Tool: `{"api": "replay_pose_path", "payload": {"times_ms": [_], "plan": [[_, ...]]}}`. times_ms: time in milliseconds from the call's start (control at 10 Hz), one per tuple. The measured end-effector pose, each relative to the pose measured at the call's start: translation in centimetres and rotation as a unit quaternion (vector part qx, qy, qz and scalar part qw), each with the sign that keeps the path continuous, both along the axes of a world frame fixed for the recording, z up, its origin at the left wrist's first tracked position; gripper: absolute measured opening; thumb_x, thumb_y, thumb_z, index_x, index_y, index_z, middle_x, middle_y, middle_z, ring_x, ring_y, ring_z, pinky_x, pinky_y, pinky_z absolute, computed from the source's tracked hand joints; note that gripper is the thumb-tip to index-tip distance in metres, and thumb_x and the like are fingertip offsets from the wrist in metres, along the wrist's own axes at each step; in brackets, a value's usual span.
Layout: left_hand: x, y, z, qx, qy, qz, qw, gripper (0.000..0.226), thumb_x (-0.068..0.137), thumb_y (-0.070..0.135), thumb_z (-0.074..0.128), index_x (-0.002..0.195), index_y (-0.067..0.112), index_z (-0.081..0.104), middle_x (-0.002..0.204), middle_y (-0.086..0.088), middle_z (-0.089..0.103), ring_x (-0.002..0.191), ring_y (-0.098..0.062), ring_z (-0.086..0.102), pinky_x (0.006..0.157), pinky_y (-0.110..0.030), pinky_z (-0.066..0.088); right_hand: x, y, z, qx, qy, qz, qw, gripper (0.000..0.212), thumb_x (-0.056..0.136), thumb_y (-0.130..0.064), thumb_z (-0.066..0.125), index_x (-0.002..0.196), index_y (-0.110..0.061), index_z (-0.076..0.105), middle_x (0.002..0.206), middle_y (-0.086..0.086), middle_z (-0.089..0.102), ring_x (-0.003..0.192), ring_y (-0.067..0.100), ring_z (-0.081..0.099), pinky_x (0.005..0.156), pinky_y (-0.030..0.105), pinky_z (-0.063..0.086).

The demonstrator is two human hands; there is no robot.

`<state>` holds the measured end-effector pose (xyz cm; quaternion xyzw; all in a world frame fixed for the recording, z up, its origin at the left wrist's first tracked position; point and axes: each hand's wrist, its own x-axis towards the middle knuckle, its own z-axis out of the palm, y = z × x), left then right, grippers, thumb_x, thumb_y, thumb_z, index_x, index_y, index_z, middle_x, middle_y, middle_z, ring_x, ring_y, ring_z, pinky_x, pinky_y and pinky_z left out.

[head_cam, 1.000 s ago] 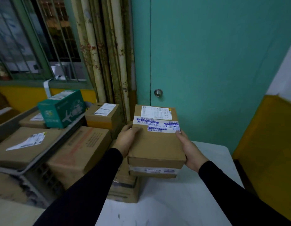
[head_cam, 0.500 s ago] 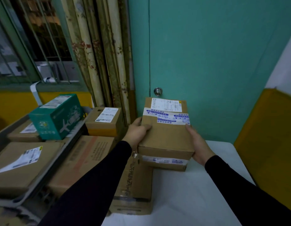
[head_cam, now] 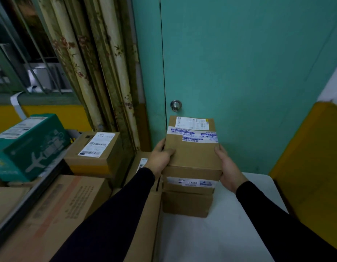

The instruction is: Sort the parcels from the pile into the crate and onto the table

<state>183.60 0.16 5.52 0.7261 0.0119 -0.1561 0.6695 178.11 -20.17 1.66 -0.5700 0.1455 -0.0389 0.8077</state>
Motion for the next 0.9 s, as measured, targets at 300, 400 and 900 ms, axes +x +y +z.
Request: {"api": "replay_pose_path", "payload": {"times_ms": [300, 400, 900], "plan": [[3.6, -1.0, -2.1, 0.049, 0.005, 0.038, 0.998, 0.056, 0.101, 0.02, 0.059, 0.153, 0.025, 0.038, 0.144, -0.005, 0.053, 0.115, -0.026, 0.06, 0.1, -0.042, 0.052, 3.8, -0.8, -2.2, 0.006, 0.016, 0.018, 1.0, 0.034, 0.107, -0.032, 0.046, 0.14, -0.033, 0.052, 0.13, -0.001, 0.069, 0.111, 0.02, 0.07, 0.083, 0.038, 0.058], [3.6, -0.9, -2.1, 0.065, 0.0, 0.049, 0.997, 0.055, 0.101, 0.02, 0.058, 0.152, 0.022, 0.039, 0.143, -0.006, 0.053, 0.118, -0.028, 0.059, 0.103, -0.045, 0.051, 4.0, -0.5, -2.3, 0.002, 0.02, 0.018, 1.0, 0.032, 0.107, -0.029, 0.047, 0.138, -0.033, 0.053, 0.126, -0.002, 0.071, 0.106, 0.017, 0.071, 0.079, 0.035, 0.057], [1.7, 0.4, -1.5, 0.404, -0.203, -0.036, 0.891, 0.053, 0.108, 0.033, 0.038, 0.158, 0.016, 0.028, 0.16, -0.015, 0.03, 0.144, -0.034, 0.033, 0.118, -0.041, 0.028, 3.9, 0.1, -4.0, -0.124, 0.074, 0.005, 0.989, 0.045, 0.107, -0.044, 0.044, 0.15, -0.034, 0.044, 0.137, -0.001, 0.064, 0.12, 0.023, 0.064, 0.109, 0.048, 0.048]]}}
